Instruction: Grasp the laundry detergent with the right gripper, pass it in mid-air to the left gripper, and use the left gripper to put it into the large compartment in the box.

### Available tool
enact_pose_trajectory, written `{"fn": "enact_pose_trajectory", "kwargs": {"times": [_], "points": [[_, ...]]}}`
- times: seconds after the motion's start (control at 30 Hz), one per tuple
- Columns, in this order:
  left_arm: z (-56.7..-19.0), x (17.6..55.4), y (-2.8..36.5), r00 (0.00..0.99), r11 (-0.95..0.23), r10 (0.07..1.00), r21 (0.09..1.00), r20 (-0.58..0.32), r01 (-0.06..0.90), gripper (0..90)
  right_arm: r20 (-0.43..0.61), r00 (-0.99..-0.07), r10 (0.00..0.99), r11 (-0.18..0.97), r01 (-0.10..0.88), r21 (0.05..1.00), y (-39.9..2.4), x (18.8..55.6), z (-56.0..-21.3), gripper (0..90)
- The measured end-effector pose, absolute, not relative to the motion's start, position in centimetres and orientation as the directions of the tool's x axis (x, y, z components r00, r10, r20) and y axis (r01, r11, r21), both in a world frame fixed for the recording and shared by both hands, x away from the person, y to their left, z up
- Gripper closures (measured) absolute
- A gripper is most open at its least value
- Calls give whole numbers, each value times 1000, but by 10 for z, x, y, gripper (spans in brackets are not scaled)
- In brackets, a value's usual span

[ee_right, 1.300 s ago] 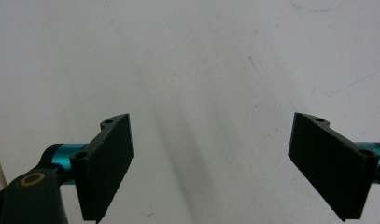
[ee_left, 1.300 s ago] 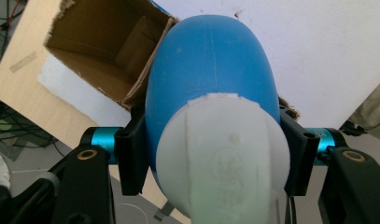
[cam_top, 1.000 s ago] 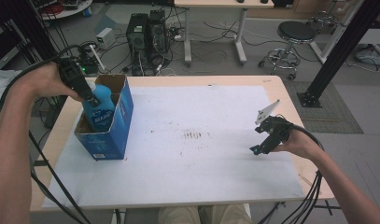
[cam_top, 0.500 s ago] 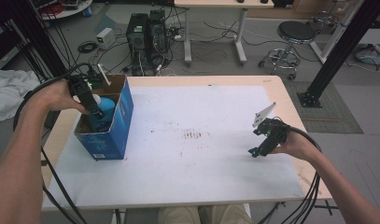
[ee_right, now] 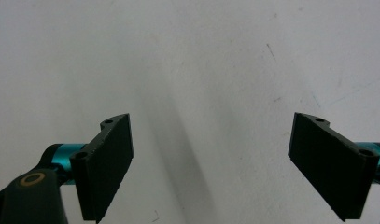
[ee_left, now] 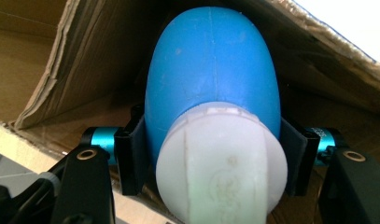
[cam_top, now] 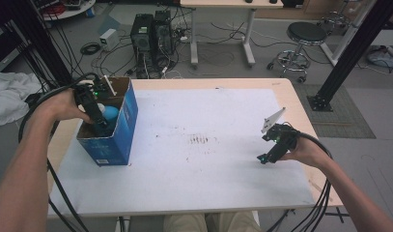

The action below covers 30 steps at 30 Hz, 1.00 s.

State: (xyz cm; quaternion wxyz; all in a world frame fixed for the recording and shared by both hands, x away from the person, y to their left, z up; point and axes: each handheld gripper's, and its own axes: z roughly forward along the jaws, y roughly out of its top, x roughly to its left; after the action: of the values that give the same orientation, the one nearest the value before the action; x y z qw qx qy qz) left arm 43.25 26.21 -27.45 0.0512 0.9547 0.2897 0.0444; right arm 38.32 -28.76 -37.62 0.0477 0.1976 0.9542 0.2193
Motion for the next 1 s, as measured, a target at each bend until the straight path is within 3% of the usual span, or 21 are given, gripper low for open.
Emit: {"fn": "enact_pose_trajectory", "kwargs": {"times": [1.0], "points": [[-276, 430, 254, 841, -845, 534, 73, 89, 529, 376, -11, -915, 404, 822, 358, 443, -289, 381, -373, 132]]}}
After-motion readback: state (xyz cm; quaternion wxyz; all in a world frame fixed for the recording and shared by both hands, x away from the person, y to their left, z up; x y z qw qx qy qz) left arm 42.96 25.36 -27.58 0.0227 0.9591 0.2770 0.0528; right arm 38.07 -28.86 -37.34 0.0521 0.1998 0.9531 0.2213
